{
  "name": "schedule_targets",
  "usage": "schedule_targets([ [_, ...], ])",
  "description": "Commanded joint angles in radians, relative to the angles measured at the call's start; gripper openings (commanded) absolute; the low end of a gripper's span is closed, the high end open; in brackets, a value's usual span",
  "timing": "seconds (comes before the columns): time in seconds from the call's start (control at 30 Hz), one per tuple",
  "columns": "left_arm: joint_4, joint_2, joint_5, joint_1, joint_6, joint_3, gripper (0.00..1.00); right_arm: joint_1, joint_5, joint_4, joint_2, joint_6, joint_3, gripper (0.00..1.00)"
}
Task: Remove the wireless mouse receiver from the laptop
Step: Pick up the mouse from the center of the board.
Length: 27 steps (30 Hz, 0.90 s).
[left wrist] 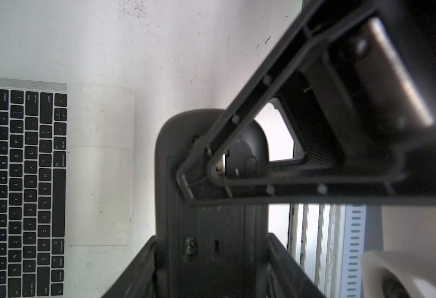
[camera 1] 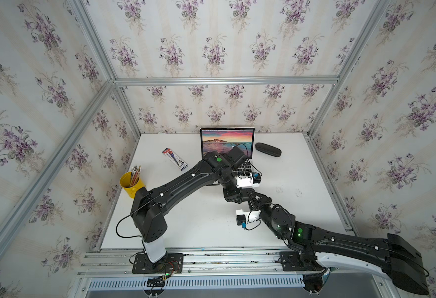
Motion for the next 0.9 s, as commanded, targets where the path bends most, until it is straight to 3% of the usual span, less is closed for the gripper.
schedule_targets([
  [0.0, 0.014, -0.009, 0.096, -0.01, 0.03, -0.004, 0.46, -0.002, 0.015, 0.07, -0.001, 0.027, 0.002, 0.21],
  [0.27, 0.026, -0.013, 0.139, -0.011, 0.048, -0.017, 0.46, -0.001, 0.047, 0.11, 0.003, 0.018, 0.006, 0.0],
  [0.63, 0.06, -0.052, 0.178, -0.011, 0.079, -0.057, 0.54, 0.007, 0.088, 0.116, 0.039, 0.045, 0.029, 0.0],
  [0.73, 0.076, -0.065, 0.178, -0.011, 0.08, -0.067, 0.7, 0.011, 0.098, 0.12, 0.05, 0.048, 0.033, 0.0],
  [0.77, 0.084, -0.07, 0.176, -0.012, 0.08, -0.071, 0.8, 0.011, 0.1, 0.121, 0.051, 0.05, 0.033, 0.0],
  [0.8, 0.092, -0.075, 0.174, -0.012, 0.081, -0.076, 0.95, 0.012, 0.103, 0.121, 0.052, 0.054, 0.034, 0.0],
  [0.87, 0.105, -0.085, 0.17, -0.011, 0.079, -0.081, 0.99, 0.014, 0.108, 0.115, 0.051, 0.062, 0.038, 0.0],
])
